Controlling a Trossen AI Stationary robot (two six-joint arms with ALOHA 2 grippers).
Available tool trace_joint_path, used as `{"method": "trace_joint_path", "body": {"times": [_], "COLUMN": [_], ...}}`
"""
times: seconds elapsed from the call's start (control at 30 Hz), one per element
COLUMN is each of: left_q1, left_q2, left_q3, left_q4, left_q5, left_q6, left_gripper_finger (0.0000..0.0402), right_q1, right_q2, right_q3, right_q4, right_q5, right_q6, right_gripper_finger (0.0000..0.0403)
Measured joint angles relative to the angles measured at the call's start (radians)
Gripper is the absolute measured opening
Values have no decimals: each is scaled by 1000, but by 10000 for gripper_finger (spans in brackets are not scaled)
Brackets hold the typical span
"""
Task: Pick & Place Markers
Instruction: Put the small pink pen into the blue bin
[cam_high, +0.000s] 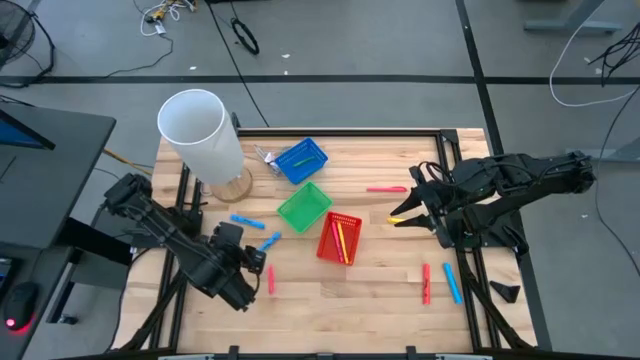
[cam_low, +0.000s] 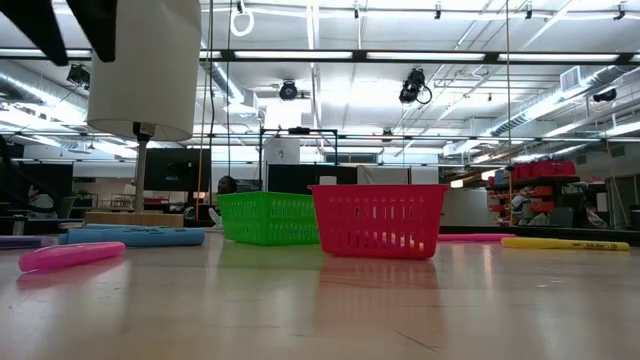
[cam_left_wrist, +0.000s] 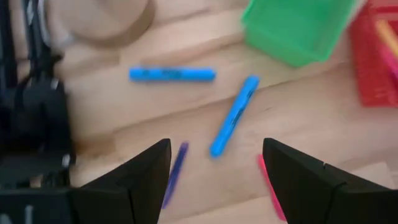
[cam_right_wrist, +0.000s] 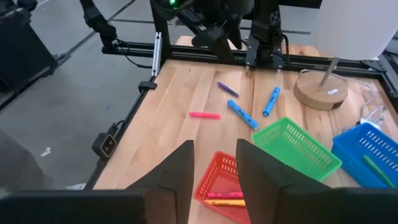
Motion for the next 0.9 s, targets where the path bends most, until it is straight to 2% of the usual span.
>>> {"method": "trace_joint_path", "body": {"times": [0.23, 0.4, 0.57, 0.9], "left_q1": [108, 188, 242, 264], "left_q2": [0, 0, 3, 117], "left_q3": [0, 0, 0, 1], "left_q4": [11, 65, 198, 276], "left_q5": [154, 268, 285, 340], "left_q6": [-76, -62, -23, -43], "left_gripper_finger": [261, 261, 261, 261], "right_q1": [0, 0, 0, 0], "right_q2": [0, 0, 0, 0], "right_q3": [0, 0, 0, 0], "right_q4": [0, 1, 0, -1], "right_q5": [-1, -1, -1, -1], "right_q6": [-9, -9, -22, -63], "right_gripper_finger": [121, 121, 121, 121]}}
